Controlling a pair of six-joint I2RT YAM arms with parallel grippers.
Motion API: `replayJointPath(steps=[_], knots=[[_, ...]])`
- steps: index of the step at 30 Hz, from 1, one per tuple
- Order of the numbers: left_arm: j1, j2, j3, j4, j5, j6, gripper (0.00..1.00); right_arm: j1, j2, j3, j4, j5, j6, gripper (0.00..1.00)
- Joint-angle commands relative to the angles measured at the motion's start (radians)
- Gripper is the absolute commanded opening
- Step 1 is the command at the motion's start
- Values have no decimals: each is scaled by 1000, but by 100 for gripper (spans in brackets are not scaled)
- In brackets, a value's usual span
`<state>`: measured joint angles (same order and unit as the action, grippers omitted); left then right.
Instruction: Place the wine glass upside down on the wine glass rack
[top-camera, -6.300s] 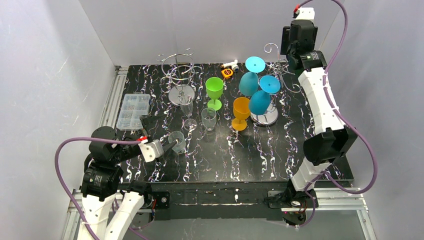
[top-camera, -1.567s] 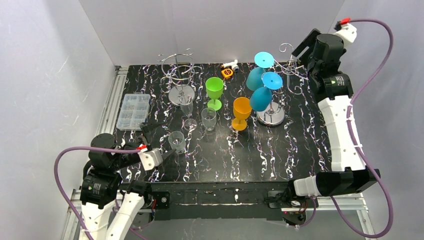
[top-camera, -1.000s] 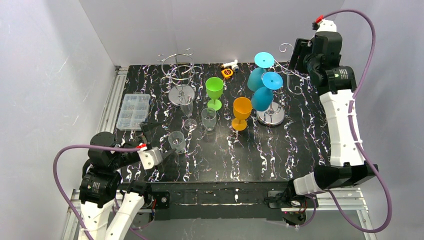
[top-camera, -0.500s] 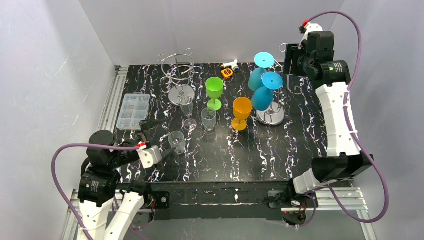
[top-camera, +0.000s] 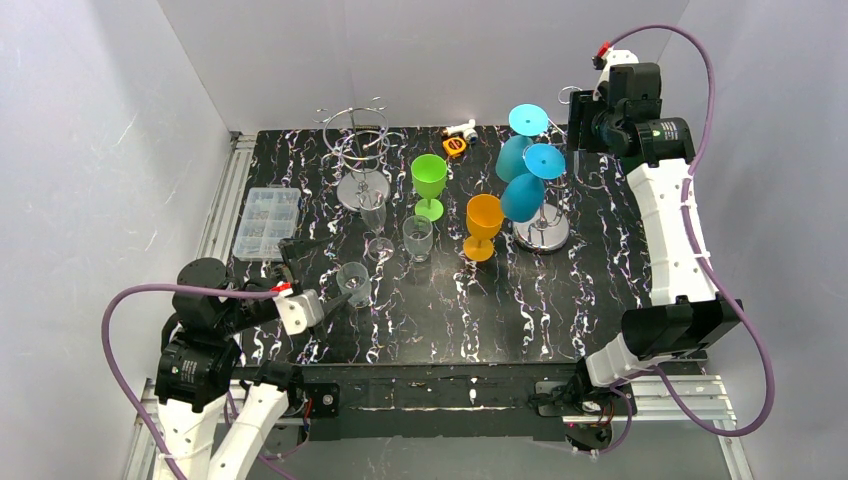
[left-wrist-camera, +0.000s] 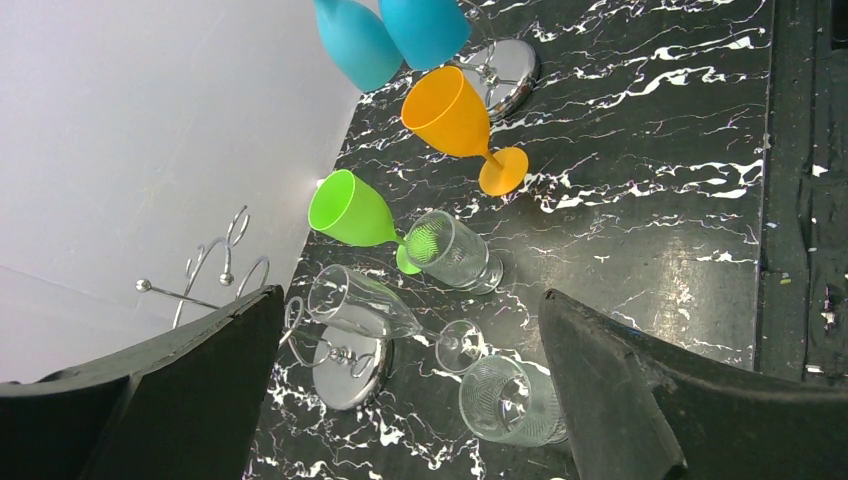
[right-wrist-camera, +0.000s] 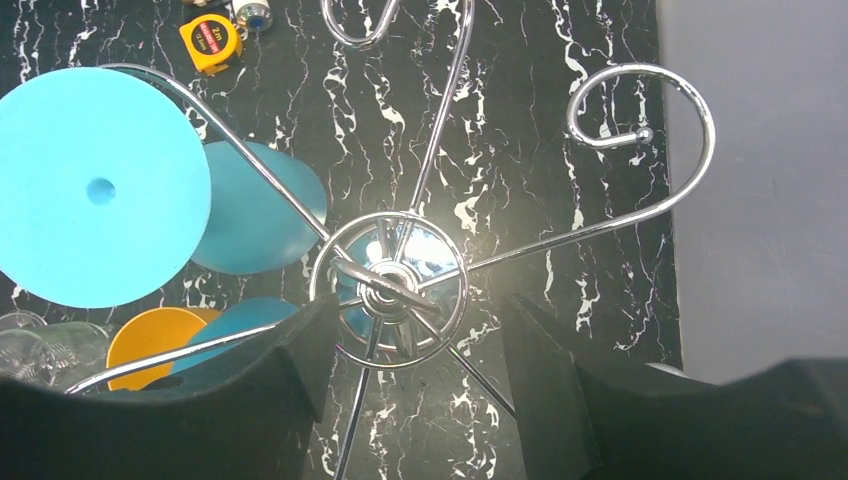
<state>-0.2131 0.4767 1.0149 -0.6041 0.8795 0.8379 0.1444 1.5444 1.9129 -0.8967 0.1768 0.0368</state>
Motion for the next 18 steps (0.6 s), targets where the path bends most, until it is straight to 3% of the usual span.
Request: replayJointPath(steps=[1, 10, 18], knots=[[-3, 15, 35, -6, 21, 4, 98, -5, -14, 1, -2, 6, -21, 69], [-3, 6, 33, -11, 17, 5, 98, -5, 24, 2, -1, 33, 15, 55], [-3, 8, 38, -11, 16, 1, 98, -5, 37, -1, 11, 3, 48, 50]])
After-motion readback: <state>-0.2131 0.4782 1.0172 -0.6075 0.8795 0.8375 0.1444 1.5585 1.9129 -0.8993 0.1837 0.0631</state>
